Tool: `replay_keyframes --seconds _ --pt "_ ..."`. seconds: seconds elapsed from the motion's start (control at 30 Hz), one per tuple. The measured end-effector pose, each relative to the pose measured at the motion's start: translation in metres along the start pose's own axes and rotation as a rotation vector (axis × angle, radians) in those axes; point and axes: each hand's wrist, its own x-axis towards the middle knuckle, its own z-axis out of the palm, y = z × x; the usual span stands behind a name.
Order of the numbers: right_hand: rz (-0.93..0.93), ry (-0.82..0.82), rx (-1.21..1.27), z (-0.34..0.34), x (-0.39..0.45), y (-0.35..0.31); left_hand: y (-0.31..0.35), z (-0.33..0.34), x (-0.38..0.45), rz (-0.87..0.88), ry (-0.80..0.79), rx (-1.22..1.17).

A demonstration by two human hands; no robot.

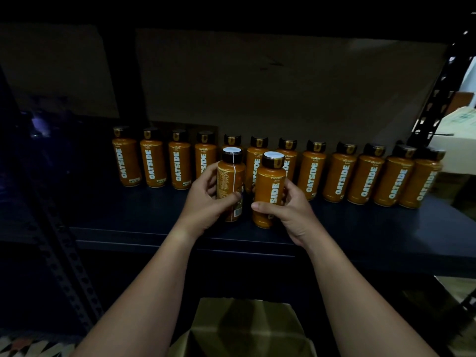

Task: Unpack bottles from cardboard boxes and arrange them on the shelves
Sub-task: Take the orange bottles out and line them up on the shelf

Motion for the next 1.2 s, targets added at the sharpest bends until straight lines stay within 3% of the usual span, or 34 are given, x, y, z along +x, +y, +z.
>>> replay_keyframes --seconds 0.17,0.37,0.8,1.03,1.2 --pt "0.003 -0.002 -0.019 0.0 -0.0011 -0.0004 0.0014 0.0039 -0.0003 0.019 0.021 0.04" --pt "0.012 -0.016 -0.008 -0.0001 -0.0008 -0.001 0.0014 -0.0022 -0.0004 -0.021 -0.023 -0.084" --pt "0.008 -0.015 -0.01 -0.0017 -0.0012 -0.0025 0.005 0.003 -0.0009 0.022 -0.009 0.01" --pt "0.017 -0.009 -0.003 -0.0005 -0.0017 -0.0027 0.0028 -0.0051 -0.0021 0.01 0.009 -0.148" --pt "0.008 -0.014 -0.016 -0.0004 -0.0017 -0.0026 0.0051 0.001 -0.0039 0.003 0.033 -0.083"
